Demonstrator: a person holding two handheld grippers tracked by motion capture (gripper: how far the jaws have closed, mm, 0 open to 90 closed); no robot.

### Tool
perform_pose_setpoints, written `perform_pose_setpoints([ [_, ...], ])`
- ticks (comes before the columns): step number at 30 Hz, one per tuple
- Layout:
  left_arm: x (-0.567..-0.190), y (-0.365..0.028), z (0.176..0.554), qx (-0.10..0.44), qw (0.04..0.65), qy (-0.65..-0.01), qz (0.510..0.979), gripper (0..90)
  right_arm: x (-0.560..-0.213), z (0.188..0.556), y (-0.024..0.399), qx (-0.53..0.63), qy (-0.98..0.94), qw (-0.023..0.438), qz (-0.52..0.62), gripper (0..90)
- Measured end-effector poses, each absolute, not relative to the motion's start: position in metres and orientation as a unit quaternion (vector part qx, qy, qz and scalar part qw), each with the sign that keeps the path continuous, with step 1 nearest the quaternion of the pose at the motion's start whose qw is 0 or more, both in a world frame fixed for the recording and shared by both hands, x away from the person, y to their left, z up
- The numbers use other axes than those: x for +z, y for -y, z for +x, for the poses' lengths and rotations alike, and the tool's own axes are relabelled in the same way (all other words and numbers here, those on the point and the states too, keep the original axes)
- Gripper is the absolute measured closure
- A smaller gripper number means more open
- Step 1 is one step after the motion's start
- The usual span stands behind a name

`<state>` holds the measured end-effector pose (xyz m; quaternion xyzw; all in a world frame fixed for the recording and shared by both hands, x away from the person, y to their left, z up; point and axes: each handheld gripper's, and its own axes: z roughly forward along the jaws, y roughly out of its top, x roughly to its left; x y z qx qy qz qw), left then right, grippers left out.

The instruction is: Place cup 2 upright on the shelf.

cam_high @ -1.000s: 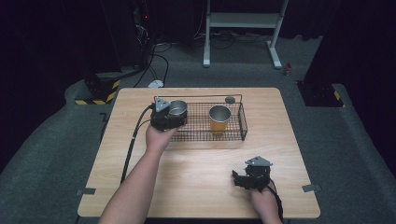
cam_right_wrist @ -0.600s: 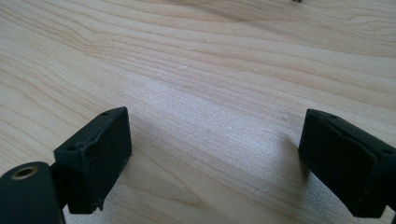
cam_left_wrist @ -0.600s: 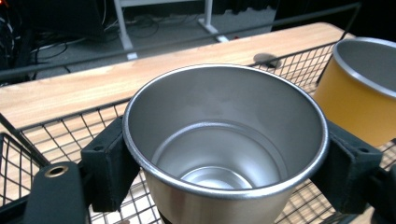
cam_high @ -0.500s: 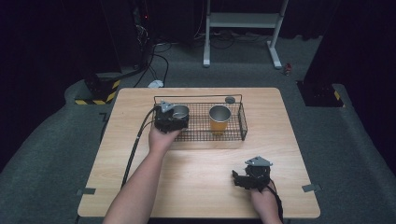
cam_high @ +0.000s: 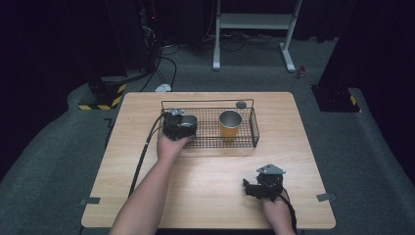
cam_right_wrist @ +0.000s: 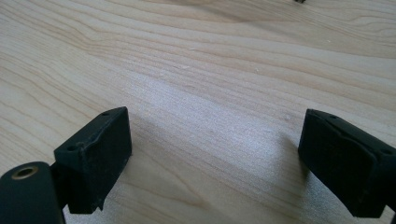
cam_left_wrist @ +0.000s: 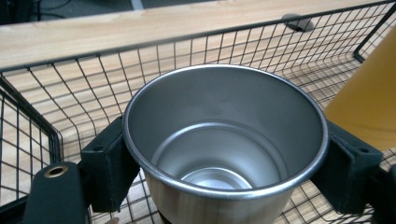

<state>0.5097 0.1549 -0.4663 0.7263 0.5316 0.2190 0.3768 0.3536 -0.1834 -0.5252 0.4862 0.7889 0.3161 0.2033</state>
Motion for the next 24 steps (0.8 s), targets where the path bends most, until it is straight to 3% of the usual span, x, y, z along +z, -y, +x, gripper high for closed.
perform_pose_setpoints([
  [24,-0.4666,-0.1476,0.5115,0.229,0.338,-0.520,0.750,18.6,-0.5252,0.3536,0.1833,0.316,-0.789,0.204,0.486,9.5],
])
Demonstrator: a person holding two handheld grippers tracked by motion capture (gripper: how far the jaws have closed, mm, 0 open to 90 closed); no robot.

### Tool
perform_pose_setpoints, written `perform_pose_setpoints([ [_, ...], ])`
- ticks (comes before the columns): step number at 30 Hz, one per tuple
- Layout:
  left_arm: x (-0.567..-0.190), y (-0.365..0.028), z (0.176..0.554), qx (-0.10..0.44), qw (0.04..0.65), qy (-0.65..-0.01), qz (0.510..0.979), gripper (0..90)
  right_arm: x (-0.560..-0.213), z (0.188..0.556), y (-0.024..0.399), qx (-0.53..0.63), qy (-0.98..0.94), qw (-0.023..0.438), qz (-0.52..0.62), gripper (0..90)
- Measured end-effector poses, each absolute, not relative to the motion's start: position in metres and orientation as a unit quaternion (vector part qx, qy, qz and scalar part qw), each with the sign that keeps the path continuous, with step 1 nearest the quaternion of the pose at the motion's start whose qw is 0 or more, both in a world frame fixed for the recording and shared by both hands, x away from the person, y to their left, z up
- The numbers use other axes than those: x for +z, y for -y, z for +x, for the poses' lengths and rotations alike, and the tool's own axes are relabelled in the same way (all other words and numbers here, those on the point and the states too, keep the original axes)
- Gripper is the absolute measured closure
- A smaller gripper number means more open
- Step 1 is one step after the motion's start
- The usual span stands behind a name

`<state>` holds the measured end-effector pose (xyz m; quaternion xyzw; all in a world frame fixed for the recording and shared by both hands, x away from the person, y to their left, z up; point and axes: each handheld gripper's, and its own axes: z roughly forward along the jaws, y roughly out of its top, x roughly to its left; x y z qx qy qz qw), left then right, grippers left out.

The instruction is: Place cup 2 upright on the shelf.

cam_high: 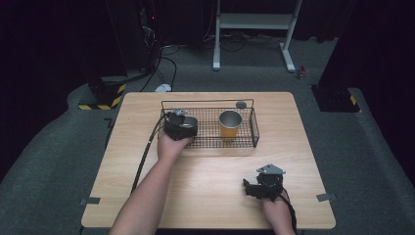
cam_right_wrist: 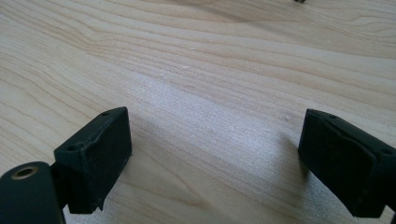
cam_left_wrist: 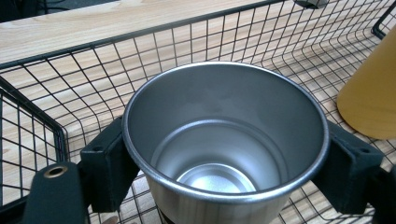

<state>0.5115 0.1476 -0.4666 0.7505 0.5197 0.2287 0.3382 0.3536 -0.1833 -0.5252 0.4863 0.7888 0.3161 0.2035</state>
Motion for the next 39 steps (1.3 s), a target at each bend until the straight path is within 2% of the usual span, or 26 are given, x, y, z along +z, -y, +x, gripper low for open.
perform_pose_setpoints([
  [7,-0.467,-0.148,0.510,0.215,0.325,-0.518,0.761,17.1,-0.525,0.354,0.183,0.317,-0.788,0.204,0.487,9.6],
  [11,-0.468,-0.148,0.510,0.214,0.318,-0.519,0.764,12.8,-0.525,0.353,0.183,0.317,-0.788,0.203,0.488,9.6],
  [19,-0.457,-0.151,0.506,0.229,0.342,-0.524,0.746,0.6,-0.525,0.353,0.183,0.317,-0.788,0.203,0.488,9.5],
  [31,-0.443,-0.163,0.485,0.233,0.378,-0.508,0.739,0.6,-0.525,0.354,0.183,0.317,-0.788,0.204,0.487,9.5],
  [39,-0.443,-0.174,0.471,0.223,0.379,-0.514,0.737,0.7,-0.525,0.353,0.183,0.316,-0.788,0.203,0.488,9.6],
])
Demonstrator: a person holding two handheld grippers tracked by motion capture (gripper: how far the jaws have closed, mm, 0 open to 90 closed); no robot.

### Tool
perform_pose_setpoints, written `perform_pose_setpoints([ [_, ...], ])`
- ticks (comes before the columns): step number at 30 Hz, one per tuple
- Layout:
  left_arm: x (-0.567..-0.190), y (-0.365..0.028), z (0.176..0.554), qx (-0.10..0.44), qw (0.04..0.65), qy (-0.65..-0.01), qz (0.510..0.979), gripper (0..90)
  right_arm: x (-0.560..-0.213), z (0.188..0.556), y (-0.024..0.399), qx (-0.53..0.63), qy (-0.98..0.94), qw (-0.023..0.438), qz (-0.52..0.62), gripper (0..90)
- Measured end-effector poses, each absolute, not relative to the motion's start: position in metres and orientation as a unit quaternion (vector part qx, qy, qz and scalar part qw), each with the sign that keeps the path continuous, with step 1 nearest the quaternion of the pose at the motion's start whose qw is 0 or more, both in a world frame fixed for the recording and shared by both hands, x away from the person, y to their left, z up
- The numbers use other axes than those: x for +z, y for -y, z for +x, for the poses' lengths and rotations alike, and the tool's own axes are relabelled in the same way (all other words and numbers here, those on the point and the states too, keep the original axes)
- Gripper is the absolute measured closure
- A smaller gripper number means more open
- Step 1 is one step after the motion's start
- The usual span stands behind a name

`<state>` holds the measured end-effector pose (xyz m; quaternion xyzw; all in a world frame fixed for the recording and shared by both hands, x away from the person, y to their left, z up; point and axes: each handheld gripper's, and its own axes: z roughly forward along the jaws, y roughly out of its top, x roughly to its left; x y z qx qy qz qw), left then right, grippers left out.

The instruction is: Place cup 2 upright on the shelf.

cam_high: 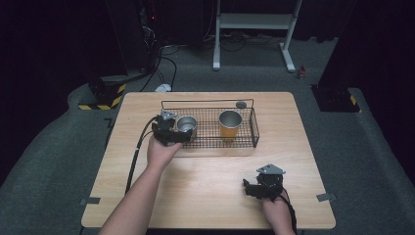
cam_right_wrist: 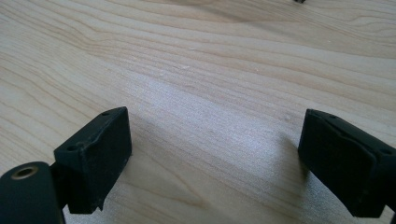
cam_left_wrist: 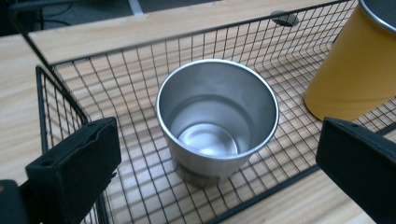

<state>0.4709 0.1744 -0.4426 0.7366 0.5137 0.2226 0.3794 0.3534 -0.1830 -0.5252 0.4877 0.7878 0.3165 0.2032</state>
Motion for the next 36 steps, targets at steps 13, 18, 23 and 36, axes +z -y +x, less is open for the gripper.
perform_pose_setpoints([
  [13,-0.441,-0.183,0.438,0.209,0.392,-0.502,0.742,0.8,-0.525,0.354,0.183,0.317,-0.788,0.204,0.487,9.5],
  [18,-0.442,-0.187,0.425,0.212,0.401,-0.497,0.740,1.5,-0.525,0.354,0.183,0.317,-0.788,0.204,0.487,9.5],
  [23,-0.445,-0.194,0.412,0.213,0.402,-0.491,0.743,2.2,-0.525,0.353,0.183,0.317,-0.788,0.203,0.488,9.5],
  [36,-0.465,-0.213,0.378,0.199,0.402,-0.481,0.753,2.3,-0.525,0.354,0.183,0.317,-0.788,0.203,0.487,9.6],
])
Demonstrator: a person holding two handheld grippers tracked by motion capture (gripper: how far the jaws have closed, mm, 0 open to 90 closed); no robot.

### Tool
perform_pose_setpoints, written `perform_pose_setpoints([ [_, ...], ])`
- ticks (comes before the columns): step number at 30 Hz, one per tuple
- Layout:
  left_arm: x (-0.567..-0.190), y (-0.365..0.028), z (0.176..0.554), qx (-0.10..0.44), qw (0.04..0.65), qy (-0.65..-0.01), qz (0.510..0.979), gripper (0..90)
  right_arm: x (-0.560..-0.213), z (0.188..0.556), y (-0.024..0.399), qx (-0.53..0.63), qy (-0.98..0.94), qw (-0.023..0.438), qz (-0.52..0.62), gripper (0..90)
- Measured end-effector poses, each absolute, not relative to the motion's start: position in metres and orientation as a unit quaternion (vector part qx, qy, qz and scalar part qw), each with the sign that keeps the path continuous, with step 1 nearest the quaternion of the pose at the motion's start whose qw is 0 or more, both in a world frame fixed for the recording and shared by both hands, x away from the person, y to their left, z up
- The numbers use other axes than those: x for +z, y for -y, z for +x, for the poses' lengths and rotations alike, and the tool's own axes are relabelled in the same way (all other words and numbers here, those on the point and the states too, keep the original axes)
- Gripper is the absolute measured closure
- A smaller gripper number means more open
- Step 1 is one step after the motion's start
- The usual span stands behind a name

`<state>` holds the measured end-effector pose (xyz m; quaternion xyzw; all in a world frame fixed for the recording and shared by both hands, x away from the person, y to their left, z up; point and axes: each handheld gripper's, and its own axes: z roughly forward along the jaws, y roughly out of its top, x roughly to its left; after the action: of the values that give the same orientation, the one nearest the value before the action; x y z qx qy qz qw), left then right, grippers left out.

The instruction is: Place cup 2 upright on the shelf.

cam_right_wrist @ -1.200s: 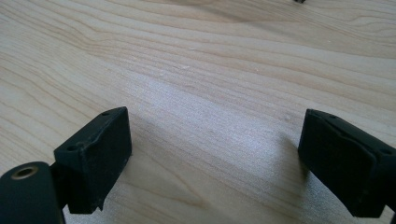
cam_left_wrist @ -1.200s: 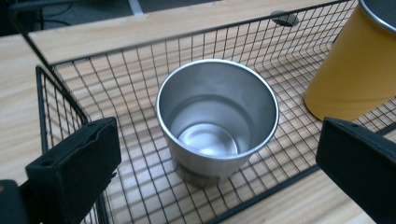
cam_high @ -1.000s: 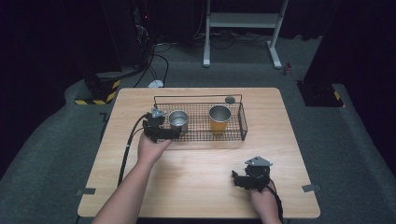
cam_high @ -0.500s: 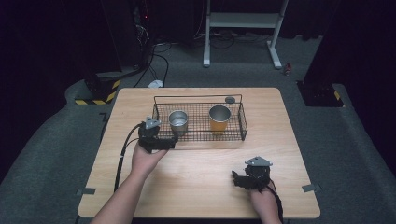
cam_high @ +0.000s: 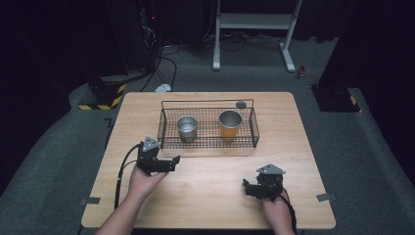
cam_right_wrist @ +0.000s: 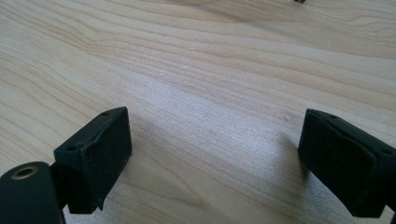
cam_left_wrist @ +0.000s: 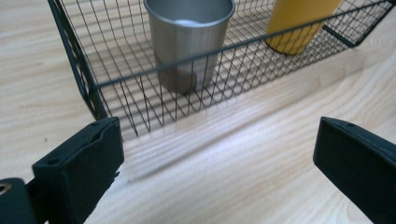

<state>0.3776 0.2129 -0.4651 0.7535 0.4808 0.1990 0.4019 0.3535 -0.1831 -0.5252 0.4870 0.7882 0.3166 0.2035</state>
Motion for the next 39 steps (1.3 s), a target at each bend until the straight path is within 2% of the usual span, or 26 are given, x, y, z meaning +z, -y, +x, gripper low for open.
perform_pose_setpoints([
  [10,-0.500,-0.229,0.348,0.180,0.373,-0.481,0.773,2.2,-0.525,0.353,0.183,0.317,-0.788,0.203,0.487,9.7],
  [19,-0.527,-0.252,0.323,0.194,0.322,-0.483,0.791,1.4,-0.525,0.353,0.183,0.317,-0.788,0.203,0.487,9.7],
  [39,-0.531,-0.265,0.318,0.204,0.328,-0.485,0.785,0.7,-0.525,0.351,0.181,0.318,-0.792,0.204,0.481,10.2],
])
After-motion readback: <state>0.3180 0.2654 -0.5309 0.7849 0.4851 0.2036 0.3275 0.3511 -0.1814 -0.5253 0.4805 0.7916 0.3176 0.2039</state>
